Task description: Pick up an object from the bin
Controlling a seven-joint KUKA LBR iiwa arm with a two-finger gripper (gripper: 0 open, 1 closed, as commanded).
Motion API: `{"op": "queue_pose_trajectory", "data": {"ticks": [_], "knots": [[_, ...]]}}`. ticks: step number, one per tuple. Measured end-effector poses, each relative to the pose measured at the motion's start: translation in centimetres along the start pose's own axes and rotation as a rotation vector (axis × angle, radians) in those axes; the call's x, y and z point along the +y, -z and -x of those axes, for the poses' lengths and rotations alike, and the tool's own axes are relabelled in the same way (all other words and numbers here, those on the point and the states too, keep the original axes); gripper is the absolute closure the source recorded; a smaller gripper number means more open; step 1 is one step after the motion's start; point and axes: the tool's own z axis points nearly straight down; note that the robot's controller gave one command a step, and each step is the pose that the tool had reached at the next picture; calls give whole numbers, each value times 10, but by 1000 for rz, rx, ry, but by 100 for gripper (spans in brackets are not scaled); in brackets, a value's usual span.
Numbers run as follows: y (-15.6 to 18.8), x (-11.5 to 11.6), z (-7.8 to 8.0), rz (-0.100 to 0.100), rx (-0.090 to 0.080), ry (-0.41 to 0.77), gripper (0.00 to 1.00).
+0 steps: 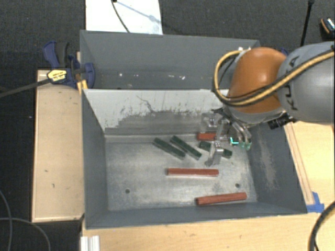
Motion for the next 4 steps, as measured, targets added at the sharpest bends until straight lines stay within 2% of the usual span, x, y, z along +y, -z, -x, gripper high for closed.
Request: {"op": "queue_pose_trajectory", "data": {"ticks": [1, 2, 3, 4], "knots": [[-80, -3, -10, 1, -3, -281, 0], [-73, -3, -6, 3, -10, -278, 100], [-73, -3, -6, 2, -10, -278, 100], [-75, 2, -62, 1, -23, -160, 100]]}}
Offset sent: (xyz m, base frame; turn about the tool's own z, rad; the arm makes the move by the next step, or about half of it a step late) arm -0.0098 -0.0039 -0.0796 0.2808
